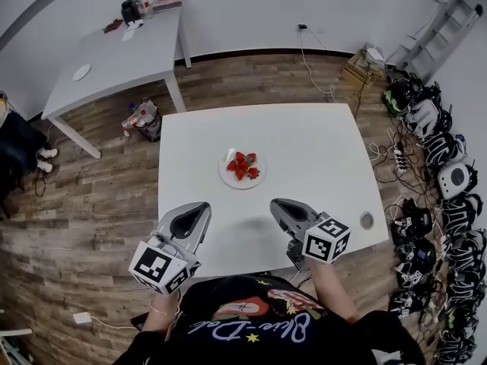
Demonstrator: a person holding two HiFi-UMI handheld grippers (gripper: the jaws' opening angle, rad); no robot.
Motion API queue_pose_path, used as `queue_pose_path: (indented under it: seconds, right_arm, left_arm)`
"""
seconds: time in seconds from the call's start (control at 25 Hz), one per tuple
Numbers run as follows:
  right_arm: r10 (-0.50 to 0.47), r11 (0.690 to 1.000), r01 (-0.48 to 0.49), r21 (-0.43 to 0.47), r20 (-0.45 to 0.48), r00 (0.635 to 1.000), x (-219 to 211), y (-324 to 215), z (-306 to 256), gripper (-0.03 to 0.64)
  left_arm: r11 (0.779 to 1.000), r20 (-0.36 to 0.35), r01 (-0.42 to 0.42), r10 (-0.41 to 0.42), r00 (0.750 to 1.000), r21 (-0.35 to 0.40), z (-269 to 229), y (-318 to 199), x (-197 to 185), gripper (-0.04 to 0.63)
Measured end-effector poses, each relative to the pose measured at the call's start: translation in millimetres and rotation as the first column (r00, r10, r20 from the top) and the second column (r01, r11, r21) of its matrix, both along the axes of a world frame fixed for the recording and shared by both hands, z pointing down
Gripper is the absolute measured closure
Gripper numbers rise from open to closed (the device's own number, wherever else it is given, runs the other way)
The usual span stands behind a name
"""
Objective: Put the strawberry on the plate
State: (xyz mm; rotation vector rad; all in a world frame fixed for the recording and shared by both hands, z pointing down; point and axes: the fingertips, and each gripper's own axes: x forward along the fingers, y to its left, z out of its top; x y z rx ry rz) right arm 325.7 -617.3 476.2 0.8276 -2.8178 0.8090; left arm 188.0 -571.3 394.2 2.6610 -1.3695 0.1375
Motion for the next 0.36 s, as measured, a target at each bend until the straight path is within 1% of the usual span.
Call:
queue_pose_path:
  seconds: [0.16,0.2,0.28,0.36]
  right_arm:
    - [-0.029,1.000,0.029,0.005,0.008,1.000,-8.3,1.3,0.3,0.597]
    - [-0.032,0.999,0.032,0.007,0.007,0.999,-9.4,0.4,0.9,0.597]
    - [-0.028,1.000,0.028,0.010,-0.004,1.000,-8.4,-2.0,3.9,0.596]
    - [-0.021,1.000,0.021,0.007,-0.021,1.000,-5.0,-4.5,8.5,0.597]
  left_arm:
    - [0.999,0.131,-0.014,0.009,0.991,0.035,-0.2,6.1,5.9,0.595]
    - [0.999,0.149,-0.010,0.004,0.989,0.038,0.5,7.1,4.6,0.596]
    - [0.999,0.150,0.000,-0.006,0.989,0.039,1.2,9.1,2.2,0.597]
    - [0.999,0.131,0.009,-0.013,0.991,0.035,2.0,11.3,1.0,0.597]
